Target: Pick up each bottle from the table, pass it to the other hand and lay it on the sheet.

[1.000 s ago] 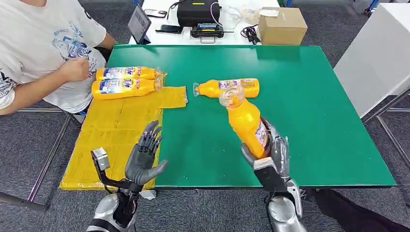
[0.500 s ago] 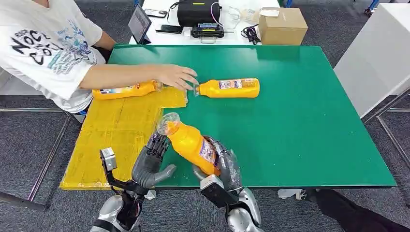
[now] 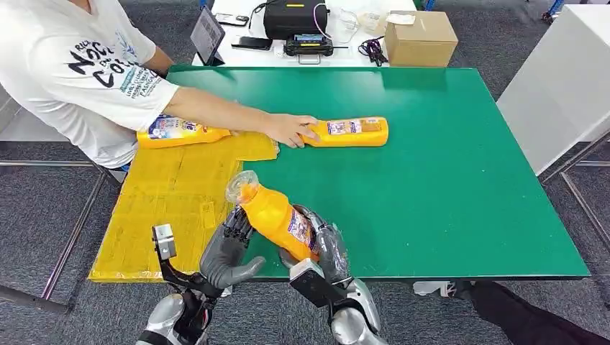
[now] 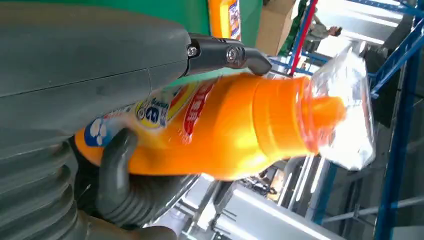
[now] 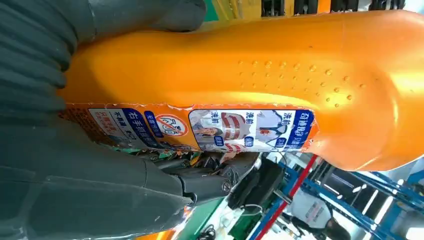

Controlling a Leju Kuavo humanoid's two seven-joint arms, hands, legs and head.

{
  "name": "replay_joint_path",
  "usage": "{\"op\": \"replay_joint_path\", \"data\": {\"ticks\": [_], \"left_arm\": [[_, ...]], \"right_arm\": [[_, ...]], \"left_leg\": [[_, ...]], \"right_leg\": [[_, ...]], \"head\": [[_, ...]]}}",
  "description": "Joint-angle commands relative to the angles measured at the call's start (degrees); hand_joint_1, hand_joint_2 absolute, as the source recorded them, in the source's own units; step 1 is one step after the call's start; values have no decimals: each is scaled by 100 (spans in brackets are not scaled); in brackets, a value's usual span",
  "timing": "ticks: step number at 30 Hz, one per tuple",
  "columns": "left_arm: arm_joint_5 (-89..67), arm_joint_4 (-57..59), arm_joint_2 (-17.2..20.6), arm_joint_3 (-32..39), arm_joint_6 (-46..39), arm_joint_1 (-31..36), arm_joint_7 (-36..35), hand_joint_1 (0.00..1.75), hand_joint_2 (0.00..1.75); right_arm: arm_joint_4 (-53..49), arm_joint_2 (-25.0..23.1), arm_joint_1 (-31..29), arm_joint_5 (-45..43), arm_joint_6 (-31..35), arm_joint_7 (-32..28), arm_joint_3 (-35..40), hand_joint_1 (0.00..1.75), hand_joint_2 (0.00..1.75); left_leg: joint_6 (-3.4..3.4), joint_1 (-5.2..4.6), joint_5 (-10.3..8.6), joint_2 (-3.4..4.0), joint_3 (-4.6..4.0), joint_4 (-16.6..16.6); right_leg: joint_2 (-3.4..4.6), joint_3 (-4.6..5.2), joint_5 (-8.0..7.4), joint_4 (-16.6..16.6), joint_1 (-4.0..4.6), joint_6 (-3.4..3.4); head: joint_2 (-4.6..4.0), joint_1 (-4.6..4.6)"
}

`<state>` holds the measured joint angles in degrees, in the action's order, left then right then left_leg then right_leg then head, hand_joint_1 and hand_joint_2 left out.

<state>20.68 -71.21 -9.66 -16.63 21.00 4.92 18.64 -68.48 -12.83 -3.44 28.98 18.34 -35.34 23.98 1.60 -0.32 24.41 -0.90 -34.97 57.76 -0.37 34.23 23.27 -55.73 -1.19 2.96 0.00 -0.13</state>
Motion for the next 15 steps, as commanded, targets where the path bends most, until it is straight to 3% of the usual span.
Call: {"op": "replay_joint_path", "data": {"ticks": [1, 15], "left_arm": [[3, -13, 240, -250, 5, -15, -27, 0, 175], [-217, 481, 114, -203, -268, 268, -52, 0, 175]], "right_arm": [[375, 55, -266, -22, -44, 18, -14, 175, 175], [1552, -366, -587, 194, -275, -15, 1047, 175, 175]], "left_leg": [[-11, 8, 13, 20, 29, -1], [-7, 7, 4, 11, 14, -4]], "right_leg": [[16, -26, 6, 5, 10, -14], [9, -11, 0, 5, 8, -9]], "head": [[0, 0], [0, 2]]}}
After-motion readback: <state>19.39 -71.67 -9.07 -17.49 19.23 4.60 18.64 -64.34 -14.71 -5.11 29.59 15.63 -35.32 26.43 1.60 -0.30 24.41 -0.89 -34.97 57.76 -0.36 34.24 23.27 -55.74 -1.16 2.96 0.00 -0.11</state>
